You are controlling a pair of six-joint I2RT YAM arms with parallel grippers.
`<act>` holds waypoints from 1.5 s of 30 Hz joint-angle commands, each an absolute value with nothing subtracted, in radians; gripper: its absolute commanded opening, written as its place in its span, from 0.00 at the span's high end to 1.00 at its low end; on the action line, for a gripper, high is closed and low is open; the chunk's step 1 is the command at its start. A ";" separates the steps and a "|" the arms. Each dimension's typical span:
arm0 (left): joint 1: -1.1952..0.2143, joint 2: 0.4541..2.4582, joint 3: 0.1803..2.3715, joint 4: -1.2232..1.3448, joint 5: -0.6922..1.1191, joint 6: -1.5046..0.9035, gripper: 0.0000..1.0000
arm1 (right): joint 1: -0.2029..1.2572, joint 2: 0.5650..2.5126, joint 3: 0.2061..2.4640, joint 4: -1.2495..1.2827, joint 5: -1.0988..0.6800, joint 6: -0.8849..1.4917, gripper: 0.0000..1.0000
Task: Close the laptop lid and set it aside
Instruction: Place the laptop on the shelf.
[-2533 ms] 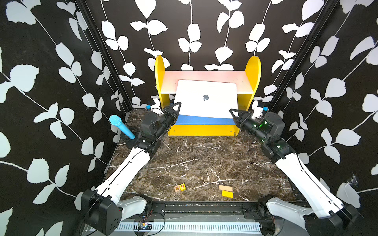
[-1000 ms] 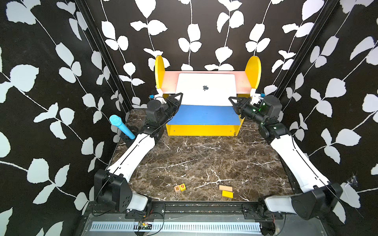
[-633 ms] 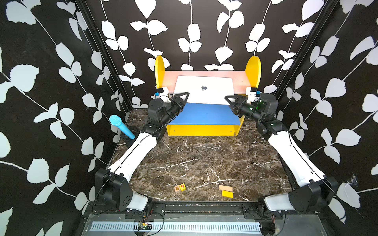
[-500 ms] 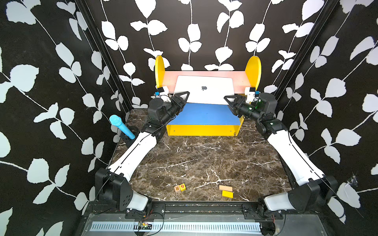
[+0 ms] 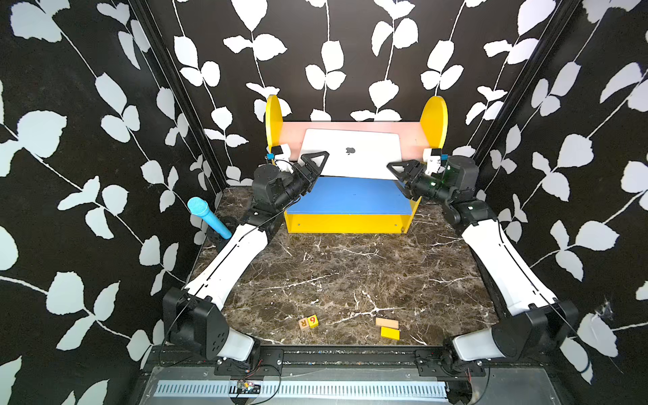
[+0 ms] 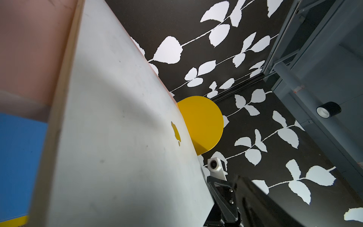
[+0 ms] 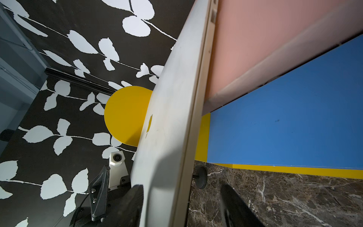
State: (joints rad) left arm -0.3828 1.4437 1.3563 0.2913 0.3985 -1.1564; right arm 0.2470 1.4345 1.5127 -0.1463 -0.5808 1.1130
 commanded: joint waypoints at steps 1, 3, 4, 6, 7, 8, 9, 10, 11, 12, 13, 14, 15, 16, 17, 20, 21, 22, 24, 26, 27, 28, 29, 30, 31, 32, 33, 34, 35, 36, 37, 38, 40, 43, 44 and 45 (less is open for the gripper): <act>-0.368 1.387 1.369 0.265 0.444 -1.119 0.05 | 0.238 1.385 1.505 -0.130 -0.601 1.086 0.36; -0.364 1.378 1.366 0.247 0.458 -1.108 0.04 | 0.238 1.371 1.492 -0.130 -0.601 1.082 0.36; -0.362 1.372 1.363 0.240 0.464 -1.106 0.04 | 0.238 1.363 1.485 -0.130 -0.602 1.080 0.36; -0.361 1.362 1.355 0.231 0.474 -1.100 0.03 | 0.238 1.350 1.474 -0.129 -0.605 1.077 0.37; -0.359 1.356 1.349 0.226 0.479 -1.097 0.03 | 0.239 1.345 1.470 -0.130 -0.608 1.075 0.37; -0.358 1.350 1.343 0.223 0.485 -1.095 0.03 | 0.238 1.338 1.466 -0.132 -0.614 1.073 0.38; -0.355 1.344 1.337 0.221 0.492 -1.094 0.03 | 0.238 1.331 1.463 -0.135 -0.617 1.070 0.39; -0.353 1.338 1.332 0.218 0.500 -1.091 0.04 | 0.238 1.325 1.460 -0.140 -0.619 1.066 0.40; -0.351 1.333 1.327 0.216 0.510 -1.090 0.05 | 0.238 1.317 1.456 -0.143 -0.621 1.062 0.40; -0.349 1.328 1.324 0.211 0.520 -1.086 0.06 | 0.238 1.310 1.451 -0.144 -0.623 1.059 0.41; -0.347 1.322 1.323 0.202 0.528 -1.081 0.07 | 0.238 1.303 1.448 -0.146 -0.625 1.056 0.42; -0.346 1.314 1.320 0.187 0.538 -1.070 0.09 | 0.238 1.296 1.444 -0.149 -0.633 1.055 0.43; -0.345 1.307 1.320 0.172 0.543 -1.060 0.11 | 0.238 1.292 1.444 -0.151 -0.642 1.056 0.44; -0.345 1.300 1.320 0.156 0.549 -1.052 0.12 | 0.238 1.288 1.443 -0.154 -0.650 1.057 0.45; -0.345 1.294 1.320 0.145 0.554 -1.043 0.14 | 0.239 1.286 1.443 -0.157 -0.658 1.057 0.47; -0.343 1.274 1.320 0.106 0.567 -1.021 0.19 | 0.245 1.277 1.442 -0.162 -0.671 1.056 0.52; -0.344 1.267 1.319 0.093 0.570 -1.015 0.21 | 0.251 1.275 1.442 -0.162 -0.673 1.055 0.54; -0.344 1.261 1.322 0.079 0.573 -1.007 0.22 | 0.256 1.274 1.444 -0.166 -0.675 1.052 0.55; -0.344 1.251 1.328 0.052 0.574 -0.991 0.26 | 0.273 1.275 1.453 -0.177 -0.675 1.040 0.58; -0.344 1.246 1.340 0.022 0.576 -0.973 0.30 | 0.294 1.281 1.467 -0.188 -0.674 1.029 0.62; -0.344 1.246 1.348 0.007 0.577 -0.963 0.32 | 0.304 1.285 1.476 -0.196 -0.672 1.023 0.64; -0.344 1.247 1.356 -0.002 0.581 -0.955 0.35 | 0.316 1.291 1.486 -0.202 -0.671 1.017 0.66; -0.344 1.248 1.365 -0.012 0.584 -0.949 0.38 | 0.328 1.298 1.495 -0.210 -0.667 1.011 0.68; -0.342 1.250 1.374 -0.024 0.586 -0.940 0.41 | 0.340 1.306 1.507 -0.218 -0.664 1.004 0.70; -0.342 1.253 1.383 -0.037 0.588 -0.931 0.43 | 0.352 1.313 1.518 -0.224 -0.661 0.999 0.72; -0.342 1.257 1.394 -0.050 0.591 -0.922 0.47 | 0.363 1.321 1.528 -0.231 -0.655 0.993 0.75; -0.342 1.262 1.401 -0.059 0.593 -0.914 0.49 | 0.374 1.329 1.539 -0.237 -0.650 0.987 0.77; -0.341 1.269 1.410 -0.068 0.594 -0.908 0.51 | 0.383 1.338 1.550 -0.248 -0.647 0.981 0.79; -0.341 1.276 1.418 -0.075 0.594 -0.901 0.54 | 0.392 1.347 1.562 -0.258 -0.643 0.975 0.80; -0.339 1.284 1.428 -0.082 0.626 -0.895 0.56 | 0.399 1.356 1.574 -0.266 -0.640 0.969 0.81; -0.339 1.293 1.435 -0.089 0.635 -0.890 0.59 | 0.405 1.366 1.584 -0.273 -0.636 0.965 0.83; -0.338 1.301 1.440 -0.089 0.642 -0.888 0.63 | 0.412 1.375 1.594 -0.278 -0.634 0.961 0.85; -0.337 1.314 1.447 -0.090 0.651 -0.885 0.69 | 0.423 1.393 1.611 -0.289 -0.630 0.955 0.89; -0.335 1.332 1.458 -0.089 0.664 -0.884 0.77 | 0.437 1.415 1.633 -0.302 -0.625 0.947 0.91; -0.335 1.338 1.462 -0.089 0.667 -0.880 0.80 | 0.441 1.425 1.642 -0.308 -0.622 0.944 0.92; -0.335 1.342 1.466 -0.090 0.670 -0.878 0.83 | 0.443 1.432 1.649 -0.312 -0.620 0.942 0.92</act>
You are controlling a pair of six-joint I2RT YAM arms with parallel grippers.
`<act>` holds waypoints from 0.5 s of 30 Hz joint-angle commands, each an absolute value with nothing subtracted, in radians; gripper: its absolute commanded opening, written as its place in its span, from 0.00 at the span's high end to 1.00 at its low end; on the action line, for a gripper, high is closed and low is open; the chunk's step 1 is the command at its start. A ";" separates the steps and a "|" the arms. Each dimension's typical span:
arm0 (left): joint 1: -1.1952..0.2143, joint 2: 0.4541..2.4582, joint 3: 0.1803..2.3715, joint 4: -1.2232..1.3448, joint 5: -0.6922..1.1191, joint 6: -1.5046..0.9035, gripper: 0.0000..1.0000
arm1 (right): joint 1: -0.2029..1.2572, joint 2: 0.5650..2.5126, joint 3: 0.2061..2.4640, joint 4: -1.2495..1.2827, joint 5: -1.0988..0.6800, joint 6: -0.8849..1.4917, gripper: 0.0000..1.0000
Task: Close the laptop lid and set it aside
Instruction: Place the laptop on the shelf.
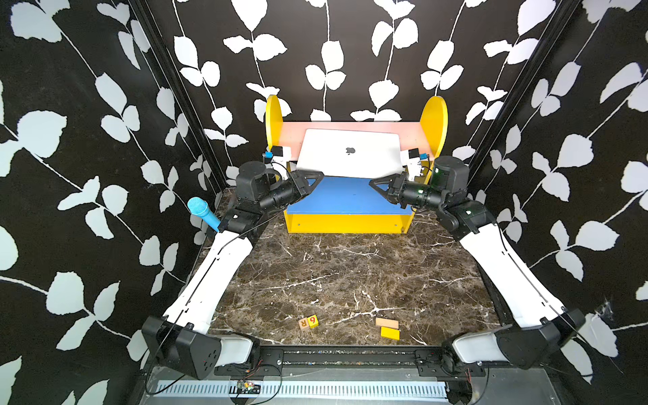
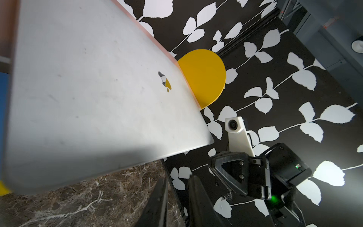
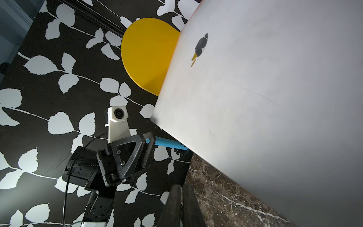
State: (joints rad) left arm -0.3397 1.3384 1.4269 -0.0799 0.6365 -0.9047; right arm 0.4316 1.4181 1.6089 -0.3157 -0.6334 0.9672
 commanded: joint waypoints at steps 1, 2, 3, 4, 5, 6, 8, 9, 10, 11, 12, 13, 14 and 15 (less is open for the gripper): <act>-0.334 1.346 1.470 -0.092 0.674 -0.876 0.85 | 0.444 1.436 1.653 -0.314 -0.620 0.942 0.92; -0.333 1.351 1.475 -0.093 0.676 -0.874 0.86 | 0.445 1.443 1.657 -0.316 -0.619 0.942 0.93; -0.333 1.355 1.477 -0.095 0.676 -0.871 0.87 | 0.445 1.448 1.661 -0.316 -0.618 0.942 0.93; -0.334 1.359 1.482 -0.097 0.676 -0.869 0.87 | 0.446 1.454 1.664 -0.316 -0.617 0.942 0.93; -0.332 1.364 1.485 -0.099 0.678 -0.868 0.87 | 0.446 1.459 1.668 -0.316 -0.616 0.942 0.93; -0.331 1.369 1.490 -0.100 0.679 -0.867 0.87 | 0.445 1.465 1.672 -0.316 -0.614 0.942 0.93; -0.327 1.381 1.500 -0.100 0.682 -0.870 0.89 | 0.445 1.474 1.681 -0.316 -0.612 0.942 0.94; -0.326 1.387 1.506 -0.100 0.683 -0.871 0.89 | 0.446 1.480 1.685 -0.319 -0.611 0.940 0.94; -0.324 1.394 1.512 -0.100 0.686 -0.872 0.89 | 0.445 1.485 1.692 -0.322 -0.608 0.938 0.94; -0.323 1.400 1.518 -0.099 0.688 -0.875 0.89 | 0.445 1.488 1.697 -0.327 -0.604 0.934 0.94; -0.320 1.406 1.525 -0.096 0.691 -0.878 0.90 | 0.445 1.492 1.702 -0.331 -0.600 0.928 0.94; -0.318 1.413 1.531 -0.095 0.693 -0.881 0.90 | 0.445 1.496 1.708 -0.336 -0.595 0.924 0.94; -0.317 1.418 1.538 -0.095 0.694 -0.884 0.90 | 0.444 1.500 1.713 -0.339 -0.593 0.921 0.94; -0.316 1.423 1.544 -0.095 0.695 -0.884 0.90 | 0.445 1.503 1.719 -0.343 -0.591 0.918 0.94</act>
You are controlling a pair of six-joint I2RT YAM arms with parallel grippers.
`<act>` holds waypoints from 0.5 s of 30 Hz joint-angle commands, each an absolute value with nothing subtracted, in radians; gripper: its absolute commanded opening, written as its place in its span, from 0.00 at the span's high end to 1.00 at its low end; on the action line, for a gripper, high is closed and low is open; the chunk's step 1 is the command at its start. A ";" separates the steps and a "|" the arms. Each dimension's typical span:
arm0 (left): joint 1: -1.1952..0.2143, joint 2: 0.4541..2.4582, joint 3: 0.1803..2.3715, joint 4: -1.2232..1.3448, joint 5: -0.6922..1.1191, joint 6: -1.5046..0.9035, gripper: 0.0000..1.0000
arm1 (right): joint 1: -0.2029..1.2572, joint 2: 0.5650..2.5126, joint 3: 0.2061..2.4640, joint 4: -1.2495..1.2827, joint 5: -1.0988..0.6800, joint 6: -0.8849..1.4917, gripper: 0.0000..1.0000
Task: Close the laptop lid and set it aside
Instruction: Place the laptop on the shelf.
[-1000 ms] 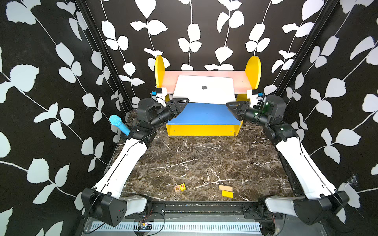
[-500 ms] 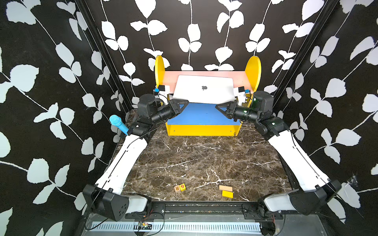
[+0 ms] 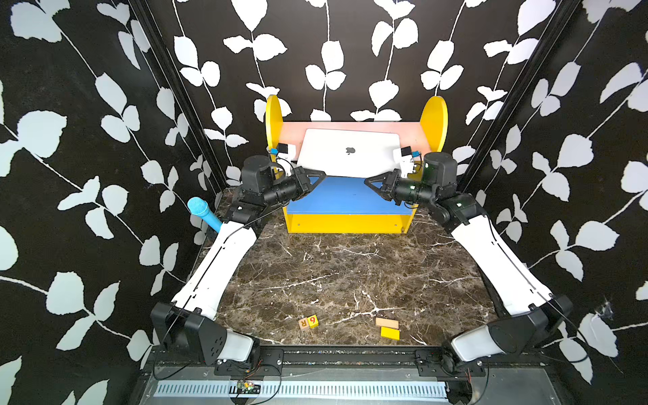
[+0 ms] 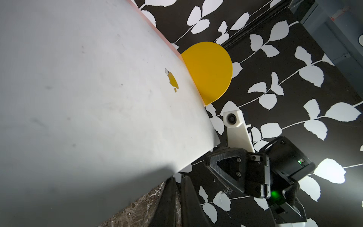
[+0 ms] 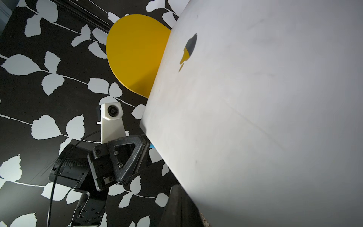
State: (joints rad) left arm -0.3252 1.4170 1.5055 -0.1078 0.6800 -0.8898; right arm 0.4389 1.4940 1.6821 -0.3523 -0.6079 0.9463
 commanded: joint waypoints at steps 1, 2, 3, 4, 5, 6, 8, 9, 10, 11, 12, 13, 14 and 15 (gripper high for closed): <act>-0.315 1.428 1.549 -0.095 0.695 -0.885 0.90 | 0.445 1.508 1.725 -0.347 -0.590 0.916 0.94; -0.314 1.434 1.555 -0.095 0.695 -0.885 0.91 | 0.444 1.513 1.731 -0.351 -0.588 0.914 0.94; -0.313 1.439 1.559 -0.095 0.696 -0.886 0.91 | 0.443 1.518 1.736 -0.353 -0.586 0.912 0.94; -0.313 1.445 1.562 -0.094 0.696 -0.888 0.91 | 0.442 1.522 1.740 -0.356 -0.584 0.910 0.94; -0.312 1.450 1.566 -0.092 0.696 -0.891 0.91 | 0.441 1.525 1.743 -0.358 -0.582 0.910 0.94; -0.311 1.454 1.567 -0.087 0.696 -0.894 0.91 | 0.439 1.530 1.747 -0.360 -0.583 0.910 0.94; -0.311 1.463 1.574 -0.081 0.697 -0.900 0.92 | 0.437 1.536 1.754 -0.363 -0.583 0.909 0.94; -0.312 1.469 1.580 -0.081 0.698 -0.901 0.92 | 0.435 1.538 1.756 -0.365 -0.581 0.908 0.94; -0.312 1.475 1.587 -0.080 0.697 -0.902 0.92 | 0.433 1.541 1.760 -0.366 -0.580 0.907 0.94; -0.313 1.480 1.593 -0.079 0.697 -0.903 0.92 | 0.429 1.543 1.762 -0.368 -0.579 0.907 0.94; -0.312 1.486 1.600 -0.081 0.696 -0.905 0.92 | 0.428 1.545 1.766 -0.369 -0.580 0.907 0.94; -0.312 1.492 1.607 -0.080 0.698 -0.906 0.92 | 0.423 1.548 1.771 -0.372 -0.579 0.907 0.94; -0.311 1.499 1.618 -0.082 0.701 -0.907 0.92 | 0.420 1.552 1.776 -0.375 -0.579 0.907 0.94; -0.312 1.505 1.627 -0.086 0.701 -0.904 0.92 | 0.416 1.555 1.780 -0.376 -0.578 0.907 0.94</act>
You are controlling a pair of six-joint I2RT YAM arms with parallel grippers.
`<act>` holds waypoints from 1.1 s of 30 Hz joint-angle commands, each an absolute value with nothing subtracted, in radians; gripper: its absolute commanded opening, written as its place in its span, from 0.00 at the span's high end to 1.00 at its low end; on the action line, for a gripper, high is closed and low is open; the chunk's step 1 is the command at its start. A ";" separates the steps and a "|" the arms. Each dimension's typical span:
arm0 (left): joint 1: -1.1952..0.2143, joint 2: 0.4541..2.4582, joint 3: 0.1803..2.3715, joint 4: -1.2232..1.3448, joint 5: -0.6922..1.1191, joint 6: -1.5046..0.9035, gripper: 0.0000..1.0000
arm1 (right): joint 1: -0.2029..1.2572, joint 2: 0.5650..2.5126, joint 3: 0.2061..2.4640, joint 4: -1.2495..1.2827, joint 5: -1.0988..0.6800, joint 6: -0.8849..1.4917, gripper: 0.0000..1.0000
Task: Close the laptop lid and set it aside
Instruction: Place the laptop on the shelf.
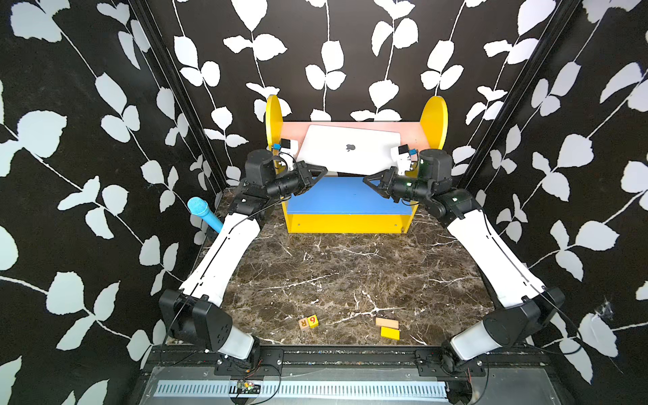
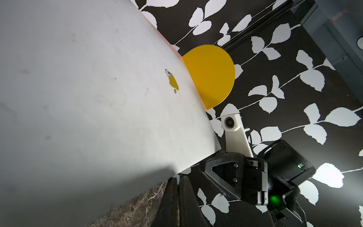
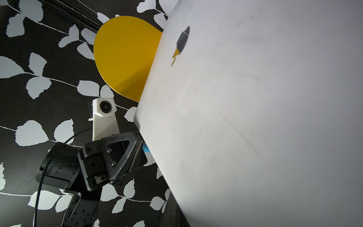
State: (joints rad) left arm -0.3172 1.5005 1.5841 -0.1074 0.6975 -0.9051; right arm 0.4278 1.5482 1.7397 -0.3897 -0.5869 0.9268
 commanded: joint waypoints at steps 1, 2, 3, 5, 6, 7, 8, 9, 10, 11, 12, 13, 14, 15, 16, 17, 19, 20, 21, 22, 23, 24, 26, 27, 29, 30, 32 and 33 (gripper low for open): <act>-0.312 1.514 1.639 -0.093 0.702 -0.900 0.92 | 0.411 1.559 1.786 -0.378 -0.578 0.907 0.94; -0.312 1.521 1.650 -0.100 0.701 -0.897 0.92 | 0.407 1.562 1.790 -0.380 -0.579 0.908 0.94; -0.312 1.527 1.659 -0.105 0.701 -0.896 0.92 | 0.403 1.566 1.795 -0.382 -0.580 0.908 0.94; -0.312 1.540 1.677 -0.111 0.701 -0.894 0.92 | 0.396 1.571 1.803 -0.382 -0.580 0.910 0.94; -0.312 1.546 1.683 -0.113 0.701 -0.894 0.92 | 0.393 1.575 1.805 -0.382 -0.581 0.911 0.94; -0.312 1.553 1.690 -0.114 0.702 -0.896 0.92 | 0.391 1.578 1.805 -0.382 -0.582 0.913 0.94; -0.311 1.561 1.696 -0.115 0.703 -0.896 0.92 | 0.386 1.580 1.805 -0.380 -0.582 0.914 0.94; -0.311 1.567 1.701 -0.116 0.702 -0.896 0.92 | 0.384 1.582 1.804 -0.376 -0.583 0.916 0.94; -0.311 1.573 1.706 -0.117 0.702 -0.896 0.92 | 0.379 1.584 1.804 -0.373 -0.583 0.919 0.94; -0.312 1.579 1.711 -0.119 0.701 -0.895 0.92 | 0.377 1.587 1.804 -0.371 -0.583 0.920 0.94; -0.312 1.587 1.719 -0.122 0.702 -0.893 0.92 | 0.374 1.589 1.805 -0.369 -0.583 0.922 0.94; -0.312 1.593 1.725 -0.124 0.702 -0.893 0.92 | 0.371 1.590 1.805 -0.368 -0.583 0.923 0.94; -0.312 1.601 1.730 -0.123 0.704 -0.894 0.92 | 0.366 1.592 1.807 -0.367 -0.585 0.925 0.94; -0.311 1.608 1.734 -0.123 0.705 -0.894 0.92 | 0.364 1.592 1.809 -0.365 -0.586 0.926 0.94; -0.312 1.614 1.737 -0.123 0.706 -0.896 0.92 | 0.361 1.592 1.813 -0.366 -0.588 0.927 0.94; -0.312 1.619 1.739 -0.121 0.705 -0.898 0.92 | 0.359 1.617 1.818 -0.368 -0.589 0.927 0.94; -0.311 1.627 1.741 -0.116 0.706 -0.900 0.92 | 0.354 1.630 1.831 -0.373 -0.591 0.927 0.94; -0.312 1.630 1.743 -0.113 0.706 -0.900 0.92 | 0.351 1.635 1.836 -0.375 -0.592 0.927 0.94; -0.311 1.634 1.744 -0.112 0.707 -0.901 0.92 | 0.349 1.639 1.843 -0.378 -0.593 0.927 0.94; -0.312 1.638 1.747 -0.111 0.707 -0.901 0.92 | 0.346 1.644 1.848 -0.380 -0.594 0.927 0.94; -0.312 1.640 1.749 -0.110 0.706 -0.902 0.92 | 0.345 1.650 1.856 -0.381 -0.595 0.927 0.94; -0.312 1.642 1.751 -0.110 0.708 -0.902 0.92 | 0.343 1.656 1.865 -0.385 -0.594 0.927 0.94; -0.312 1.649 1.758 -0.110 0.708 -0.902 0.92 | 0.338 1.671 1.886 -0.396 -0.597 0.926 0.94; -0.312 1.651 1.762 -0.110 0.709 -0.902 0.92 | 0.338 1.679 1.897 -0.402 -0.598 0.925 0.94; -0.312 1.655 1.775 -0.110 0.712 -0.901 0.91 | 0.336 1.692 1.920 -0.413 -0.601 0.925 0.94; -0.311 1.657 1.783 -0.112 0.715 -0.899 0.91 | 0.336 1.699 1.930 -0.416 -0.603 0.925 0.94; -0.311 1.661 1.801 -0.114 0.724 -0.899 0.90 | 0.336 1.707 1.945 -0.423 -0.604 0.925 0.94; -0.312 1.660 1.813 -0.118 0.732 -0.897 0.89 | 0.336 1.712 1.954 -0.426 -0.605 0.924 0.94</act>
